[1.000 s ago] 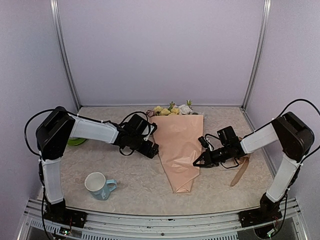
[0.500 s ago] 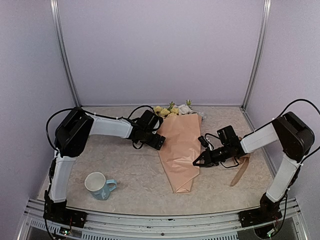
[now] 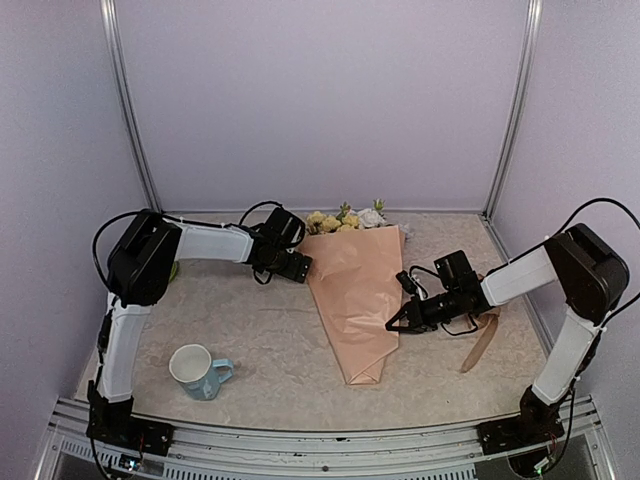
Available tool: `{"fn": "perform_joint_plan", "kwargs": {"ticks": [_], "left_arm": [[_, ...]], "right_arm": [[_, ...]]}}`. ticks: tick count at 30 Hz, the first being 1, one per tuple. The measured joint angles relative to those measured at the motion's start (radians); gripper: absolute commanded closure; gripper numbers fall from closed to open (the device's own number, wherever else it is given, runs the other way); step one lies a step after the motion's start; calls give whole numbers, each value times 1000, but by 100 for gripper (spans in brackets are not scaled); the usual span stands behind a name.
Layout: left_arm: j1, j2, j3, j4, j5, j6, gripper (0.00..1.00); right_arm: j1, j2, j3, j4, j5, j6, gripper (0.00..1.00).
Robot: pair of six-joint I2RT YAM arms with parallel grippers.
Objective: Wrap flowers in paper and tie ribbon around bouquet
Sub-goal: Press the fold line on the folded bouquet.
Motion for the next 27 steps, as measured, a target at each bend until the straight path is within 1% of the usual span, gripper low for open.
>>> {"fn": "perform_joint_plan", "kwargs": {"ticks": [4, 7, 11, 12, 15, 19, 22, 25, 27], "left_arm": [[48, 45, 87, -31, -65, -3, 1], [59, 94, 164, -50, -108, -3, 1], [58, 111, 183, -61, -122, -6, 1], [58, 107, 175, -54, -124, -6, 1], [58, 52, 79, -8, -123, -8, 1], [44, -114, -118, 51, -122, 6, 1], [-24, -268, -230, 118, -123, 64, 1], [-187, -381, -284, 195, -112, 146, 1], [-298, -405, -291, 230, -89, 187, 1]], "right_arm": [[0, 0, 0, 0, 0, 0, 100], [0, 0, 0, -1, 0, 0, 100], [0, 0, 0, -2, 0, 0, 100], [0, 0, 0, -2, 0, 0, 100], [0, 0, 0, -3, 1, 1, 100], [0, 0, 0, -4, 1, 1, 100], [0, 0, 0, -4, 1, 1, 100], [0, 0, 1, -4, 1, 1, 100], [0, 0, 1, -5, 1, 1, 100]]}}
